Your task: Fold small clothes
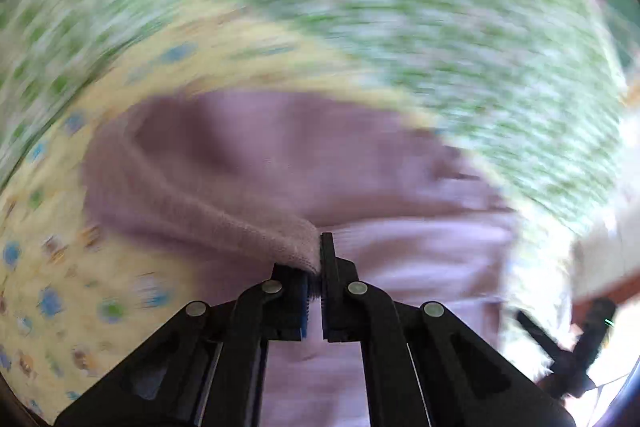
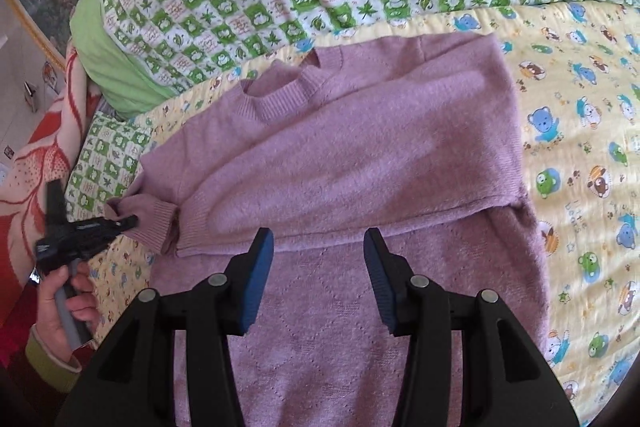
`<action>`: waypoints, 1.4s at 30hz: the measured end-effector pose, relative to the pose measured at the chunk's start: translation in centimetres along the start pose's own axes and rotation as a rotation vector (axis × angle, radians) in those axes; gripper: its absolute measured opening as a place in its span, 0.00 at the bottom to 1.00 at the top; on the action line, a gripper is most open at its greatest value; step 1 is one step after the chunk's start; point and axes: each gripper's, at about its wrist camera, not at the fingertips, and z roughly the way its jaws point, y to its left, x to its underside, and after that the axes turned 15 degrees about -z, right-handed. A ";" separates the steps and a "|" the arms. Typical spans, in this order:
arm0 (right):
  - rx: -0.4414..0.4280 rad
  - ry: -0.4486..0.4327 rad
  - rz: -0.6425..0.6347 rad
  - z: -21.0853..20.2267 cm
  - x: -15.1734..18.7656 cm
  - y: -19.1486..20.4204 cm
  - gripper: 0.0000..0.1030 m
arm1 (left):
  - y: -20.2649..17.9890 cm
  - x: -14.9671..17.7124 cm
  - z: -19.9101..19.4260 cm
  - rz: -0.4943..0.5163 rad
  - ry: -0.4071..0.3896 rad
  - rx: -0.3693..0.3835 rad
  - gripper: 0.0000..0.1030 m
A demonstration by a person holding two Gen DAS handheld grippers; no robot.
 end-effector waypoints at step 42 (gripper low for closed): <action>-0.115 -0.096 -0.266 -2.4 -10.6 -2.2 0.06 | 9.6 0.5 8.7 0.129 -0.063 -0.438 0.25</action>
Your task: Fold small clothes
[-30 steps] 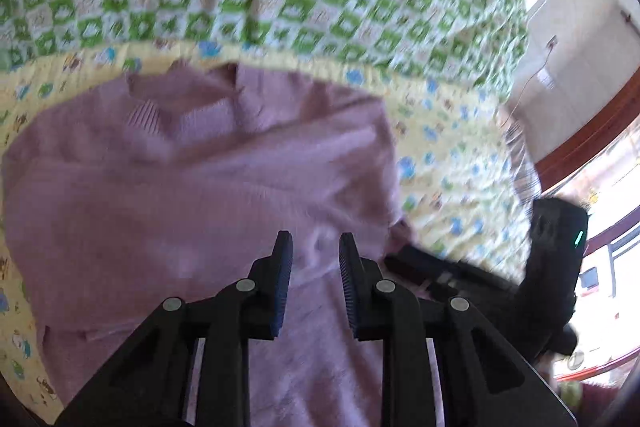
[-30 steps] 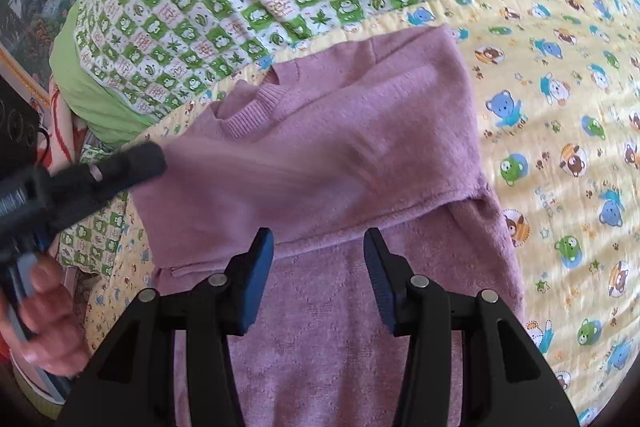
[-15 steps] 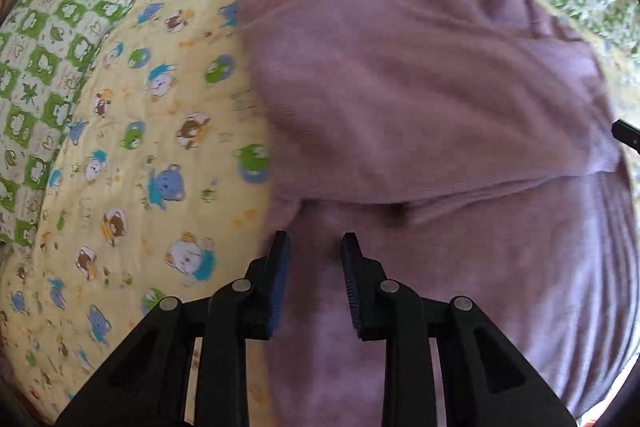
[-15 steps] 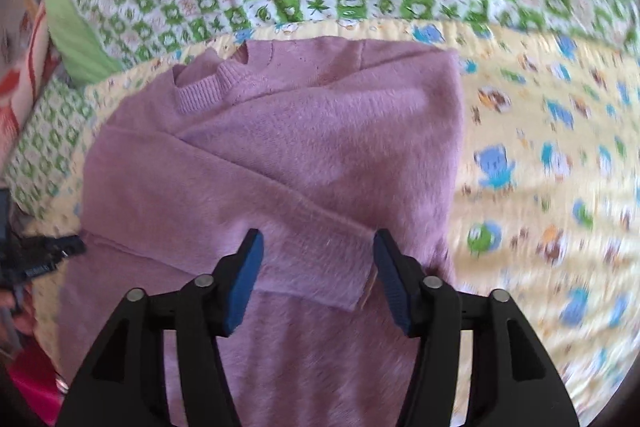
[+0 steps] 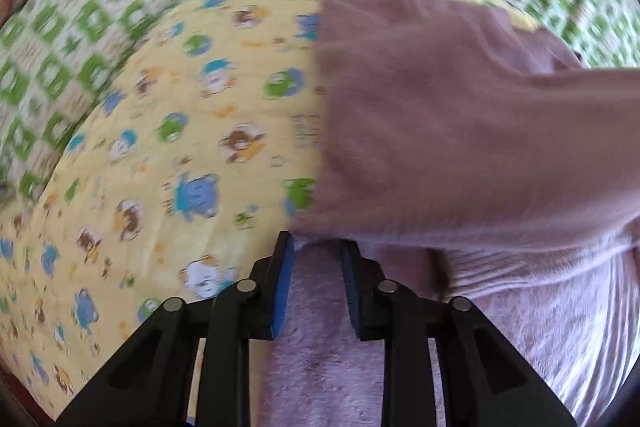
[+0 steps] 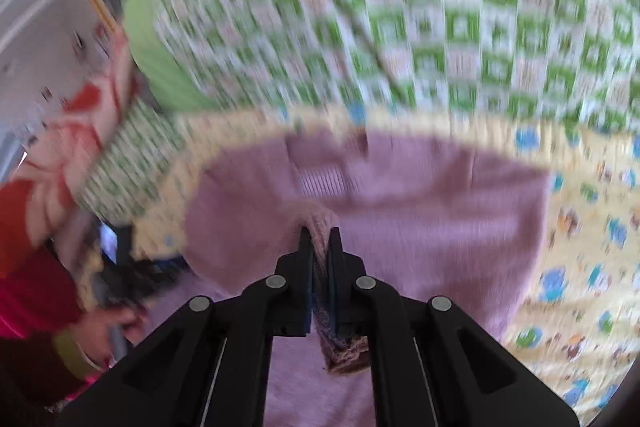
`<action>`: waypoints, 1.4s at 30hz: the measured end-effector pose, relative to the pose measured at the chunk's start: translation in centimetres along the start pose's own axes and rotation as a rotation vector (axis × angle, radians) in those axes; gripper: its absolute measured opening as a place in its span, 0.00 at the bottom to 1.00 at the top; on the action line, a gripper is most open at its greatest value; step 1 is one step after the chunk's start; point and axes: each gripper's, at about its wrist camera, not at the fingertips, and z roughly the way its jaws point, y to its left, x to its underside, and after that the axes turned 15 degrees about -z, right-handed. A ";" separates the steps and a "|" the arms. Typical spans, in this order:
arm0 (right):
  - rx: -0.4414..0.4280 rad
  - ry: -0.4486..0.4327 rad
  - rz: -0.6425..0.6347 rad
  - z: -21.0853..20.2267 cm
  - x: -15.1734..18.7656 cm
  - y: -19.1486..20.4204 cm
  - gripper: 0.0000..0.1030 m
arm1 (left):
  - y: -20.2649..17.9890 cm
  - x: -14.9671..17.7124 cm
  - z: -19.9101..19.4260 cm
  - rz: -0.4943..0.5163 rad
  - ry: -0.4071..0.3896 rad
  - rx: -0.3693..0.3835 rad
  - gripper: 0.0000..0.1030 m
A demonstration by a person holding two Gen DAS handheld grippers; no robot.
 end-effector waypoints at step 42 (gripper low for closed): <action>-0.281 0.215 -0.161 20.8 -5.0 13.6 0.27 | 2.3 0.5 -6.0 -0.188 0.093 0.452 0.40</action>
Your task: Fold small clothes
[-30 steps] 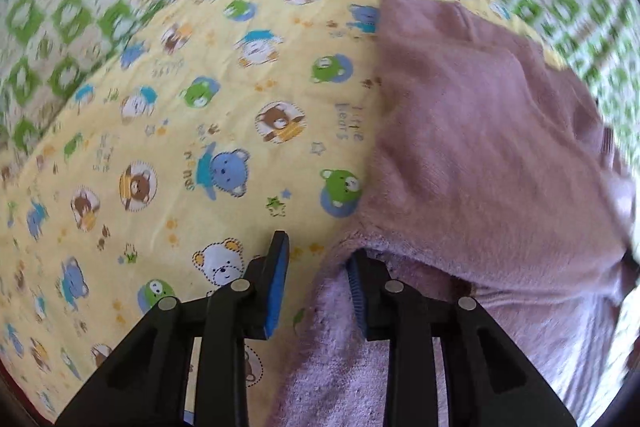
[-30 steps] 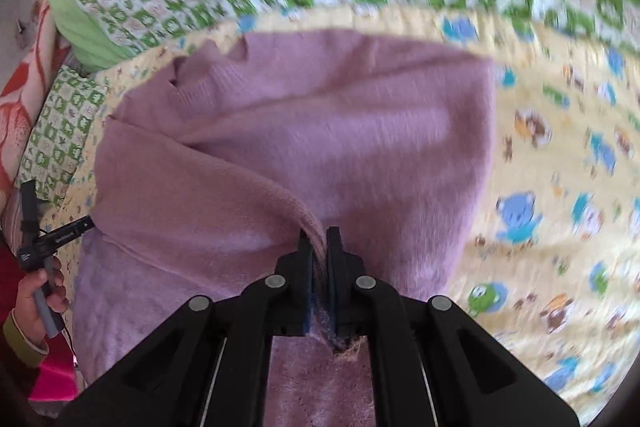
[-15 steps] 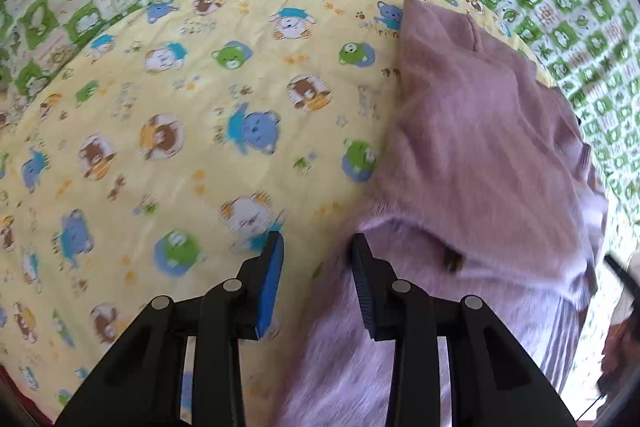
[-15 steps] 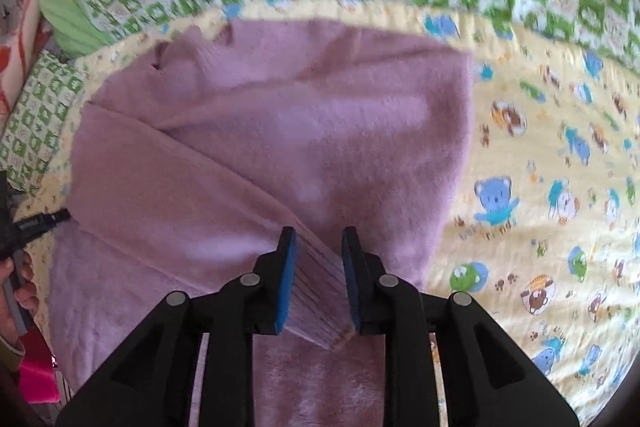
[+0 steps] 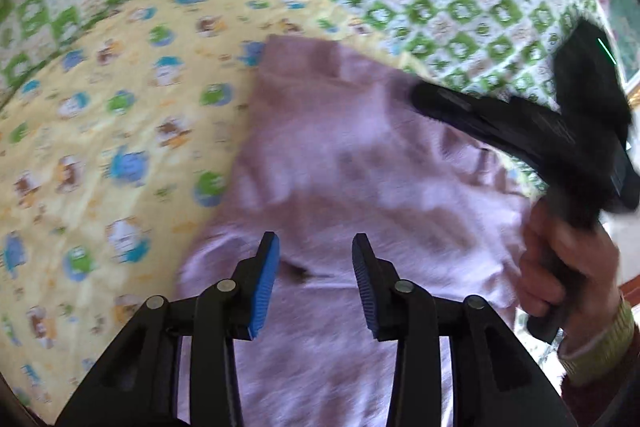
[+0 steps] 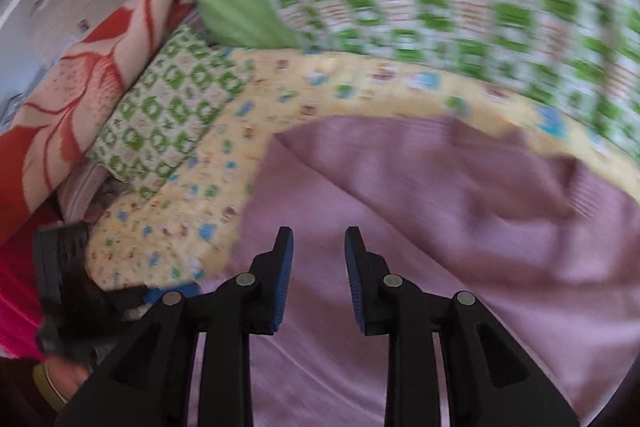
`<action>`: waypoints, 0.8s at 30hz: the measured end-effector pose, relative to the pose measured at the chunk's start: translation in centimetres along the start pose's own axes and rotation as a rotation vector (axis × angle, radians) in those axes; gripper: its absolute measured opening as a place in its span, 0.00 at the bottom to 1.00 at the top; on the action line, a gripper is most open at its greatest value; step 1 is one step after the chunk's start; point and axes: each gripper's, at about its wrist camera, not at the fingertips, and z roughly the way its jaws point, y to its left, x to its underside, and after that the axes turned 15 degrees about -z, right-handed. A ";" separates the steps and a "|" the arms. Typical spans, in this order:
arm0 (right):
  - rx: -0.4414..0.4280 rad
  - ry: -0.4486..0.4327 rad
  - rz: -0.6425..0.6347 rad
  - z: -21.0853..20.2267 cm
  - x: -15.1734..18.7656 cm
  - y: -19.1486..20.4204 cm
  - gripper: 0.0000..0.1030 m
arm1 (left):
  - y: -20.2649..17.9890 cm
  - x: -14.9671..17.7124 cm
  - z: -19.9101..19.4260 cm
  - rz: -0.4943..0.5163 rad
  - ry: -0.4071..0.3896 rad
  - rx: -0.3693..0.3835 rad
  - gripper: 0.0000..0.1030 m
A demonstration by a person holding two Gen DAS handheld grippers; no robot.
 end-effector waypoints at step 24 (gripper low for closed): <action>-0.044 0.055 0.002 9.9 -6.9 -1.2 0.29 | -0.1 1.9 5.3 -0.026 0.094 -0.052 0.43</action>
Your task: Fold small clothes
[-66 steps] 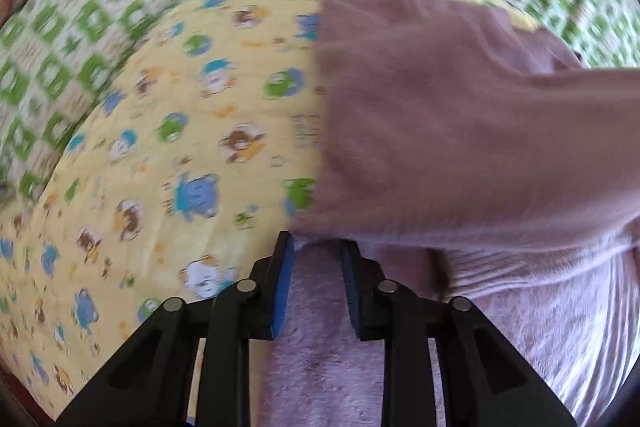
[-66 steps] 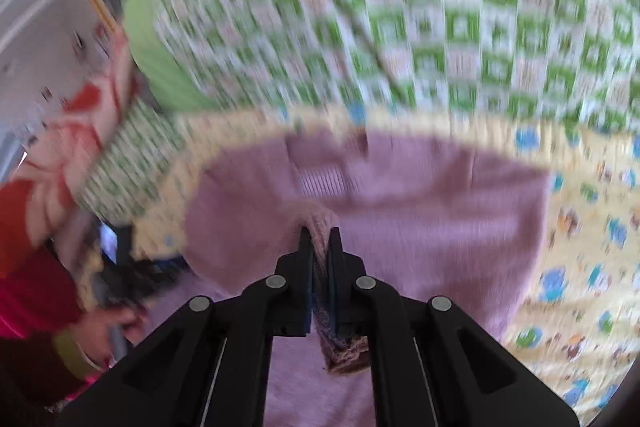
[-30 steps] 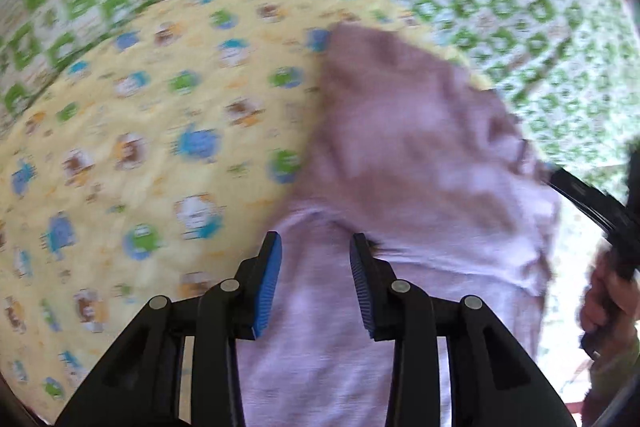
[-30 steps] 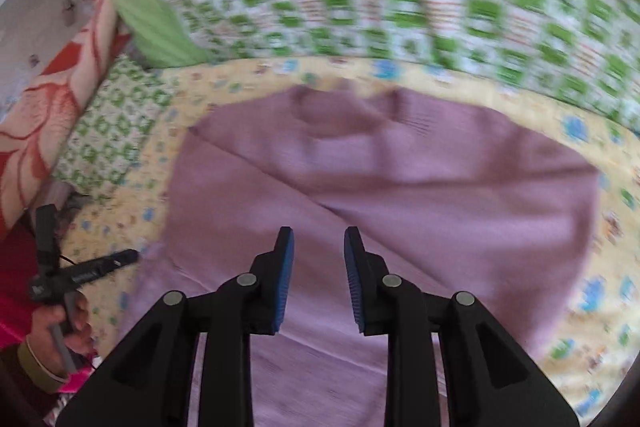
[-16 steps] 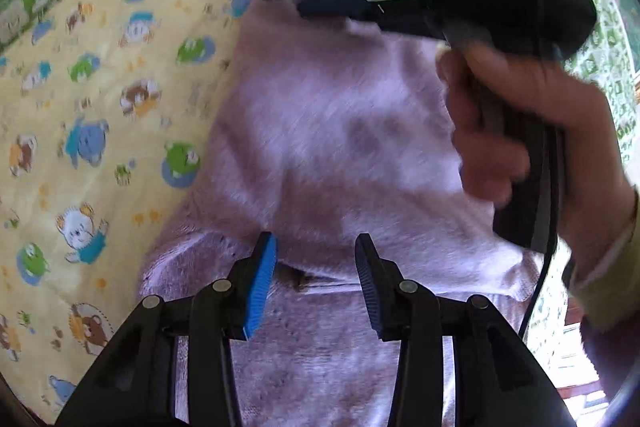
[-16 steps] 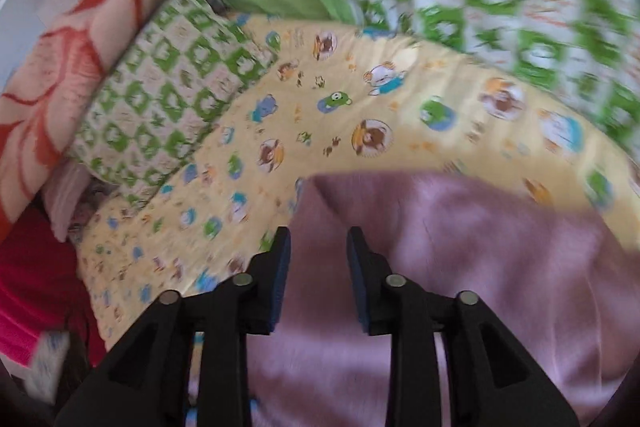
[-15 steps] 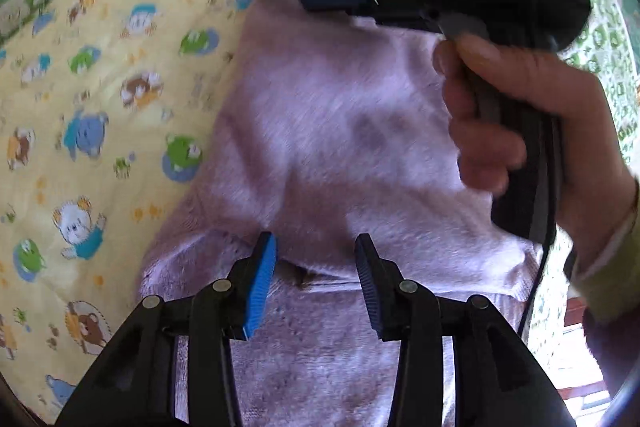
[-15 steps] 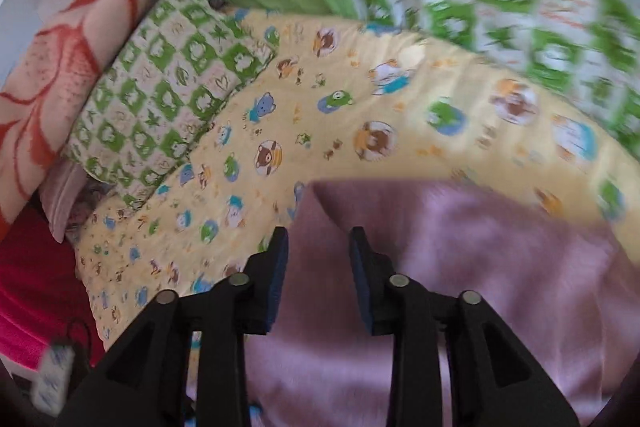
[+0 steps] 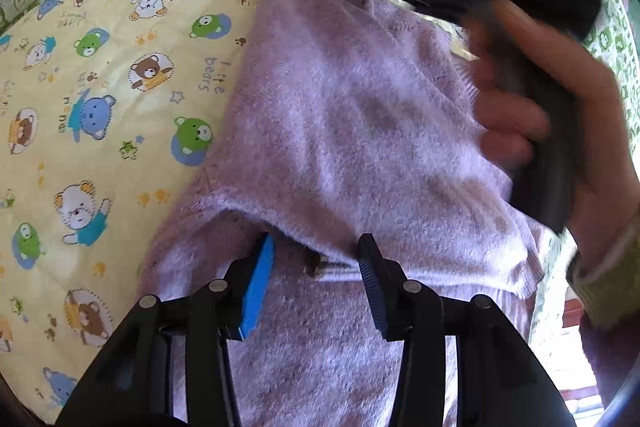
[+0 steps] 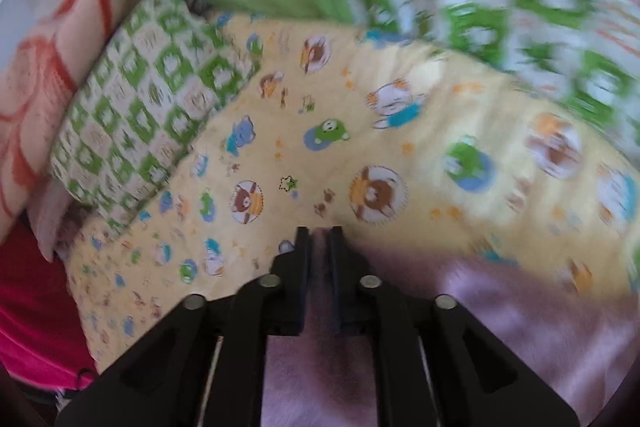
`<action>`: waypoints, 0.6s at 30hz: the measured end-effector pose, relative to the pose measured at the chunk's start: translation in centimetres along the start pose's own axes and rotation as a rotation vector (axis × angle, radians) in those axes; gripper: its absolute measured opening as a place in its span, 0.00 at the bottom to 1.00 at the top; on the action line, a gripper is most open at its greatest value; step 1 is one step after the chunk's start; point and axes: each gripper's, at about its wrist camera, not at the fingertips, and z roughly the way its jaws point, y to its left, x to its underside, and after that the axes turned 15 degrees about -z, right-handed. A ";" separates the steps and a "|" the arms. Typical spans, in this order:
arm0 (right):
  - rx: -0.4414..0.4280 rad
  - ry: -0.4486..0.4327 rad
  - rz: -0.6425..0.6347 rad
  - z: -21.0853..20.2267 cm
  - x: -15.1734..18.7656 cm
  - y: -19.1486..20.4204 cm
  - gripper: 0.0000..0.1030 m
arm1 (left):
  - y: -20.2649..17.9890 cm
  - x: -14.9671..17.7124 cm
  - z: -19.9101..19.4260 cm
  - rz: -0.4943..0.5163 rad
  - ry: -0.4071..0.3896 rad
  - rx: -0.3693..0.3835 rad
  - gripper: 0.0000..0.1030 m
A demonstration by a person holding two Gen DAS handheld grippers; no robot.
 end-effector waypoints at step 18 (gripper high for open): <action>0.327 0.030 0.420 -22.2 30.9 0.1 0.56 | 6.5 7.4 -7.3 0.158 0.067 -0.133 0.59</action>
